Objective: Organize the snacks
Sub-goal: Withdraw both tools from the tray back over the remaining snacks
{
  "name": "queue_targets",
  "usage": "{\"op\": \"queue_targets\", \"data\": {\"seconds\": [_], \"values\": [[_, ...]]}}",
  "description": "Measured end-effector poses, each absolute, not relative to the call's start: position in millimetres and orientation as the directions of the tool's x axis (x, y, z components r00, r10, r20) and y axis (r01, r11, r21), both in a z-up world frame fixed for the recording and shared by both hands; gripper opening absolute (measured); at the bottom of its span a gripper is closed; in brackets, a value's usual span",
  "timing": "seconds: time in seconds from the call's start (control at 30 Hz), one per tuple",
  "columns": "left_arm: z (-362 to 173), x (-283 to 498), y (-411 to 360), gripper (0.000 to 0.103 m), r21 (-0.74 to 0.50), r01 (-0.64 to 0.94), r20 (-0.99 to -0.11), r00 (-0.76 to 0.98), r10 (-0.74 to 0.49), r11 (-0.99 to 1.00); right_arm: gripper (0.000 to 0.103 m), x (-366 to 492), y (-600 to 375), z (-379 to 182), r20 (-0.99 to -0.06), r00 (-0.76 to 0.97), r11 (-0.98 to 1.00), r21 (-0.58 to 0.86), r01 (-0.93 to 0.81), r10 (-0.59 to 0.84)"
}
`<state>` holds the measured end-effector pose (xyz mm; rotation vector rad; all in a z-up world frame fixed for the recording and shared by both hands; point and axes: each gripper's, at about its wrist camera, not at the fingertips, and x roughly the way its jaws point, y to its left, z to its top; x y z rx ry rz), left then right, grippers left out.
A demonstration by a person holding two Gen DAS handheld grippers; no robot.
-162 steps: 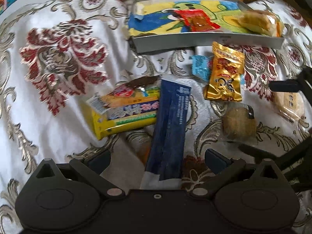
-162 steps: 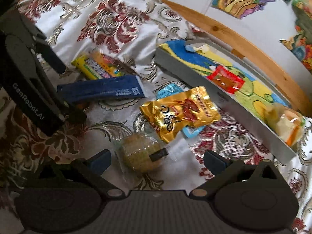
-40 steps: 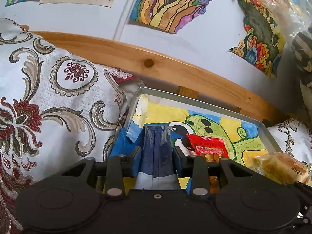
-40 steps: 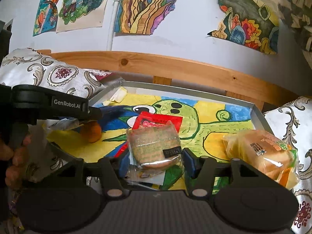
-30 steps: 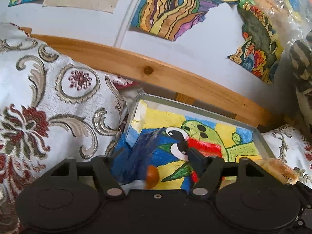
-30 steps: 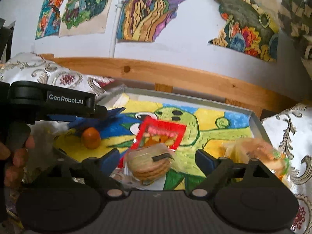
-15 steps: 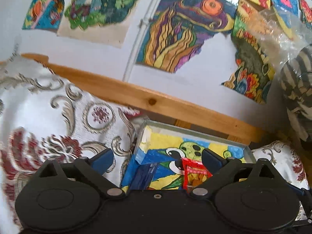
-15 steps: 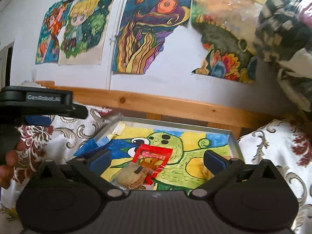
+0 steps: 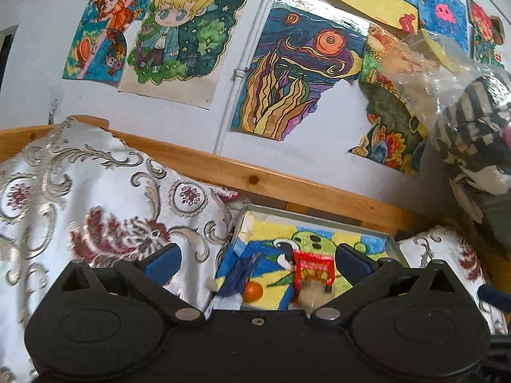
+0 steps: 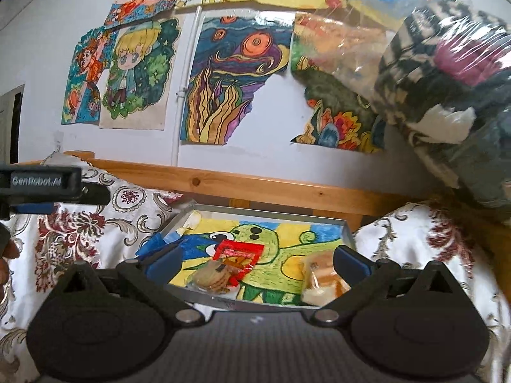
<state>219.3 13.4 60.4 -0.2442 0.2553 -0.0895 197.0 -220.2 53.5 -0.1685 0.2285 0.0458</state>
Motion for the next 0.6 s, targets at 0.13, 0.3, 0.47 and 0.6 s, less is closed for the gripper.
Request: {"op": "queue_targets", "data": {"seconds": [0.13,0.3,0.47,0.6], "values": [[53.1,188.6,11.4,0.102,-0.235,0.059,-0.252,0.96,-0.119,0.97,0.103,169.5,-223.7,55.7,-0.232,0.973,0.985,-0.164,-0.058,0.018],[42.3,157.5,7.4,0.102,-0.215,0.068,-0.288,0.949,-0.13,0.974,0.103,137.2,-229.9,55.3,-0.24,0.971,0.985,-0.165,-0.048,0.007],[37.2,130.2,2.5,0.102,-0.186,0.097,-0.292,0.945,-0.149,0.978,0.103,108.4,-235.3,55.2,-0.256,0.967,0.986,-0.161,-0.036,-0.007],[30.3,112.2,-1.3,0.102,-0.168,0.122,-0.321,0.932,-0.171,0.978,0.103,91.3,-240.9,54.6,-0.293,0.956,0.989,-0.144,-0.025,-0.018]]}}
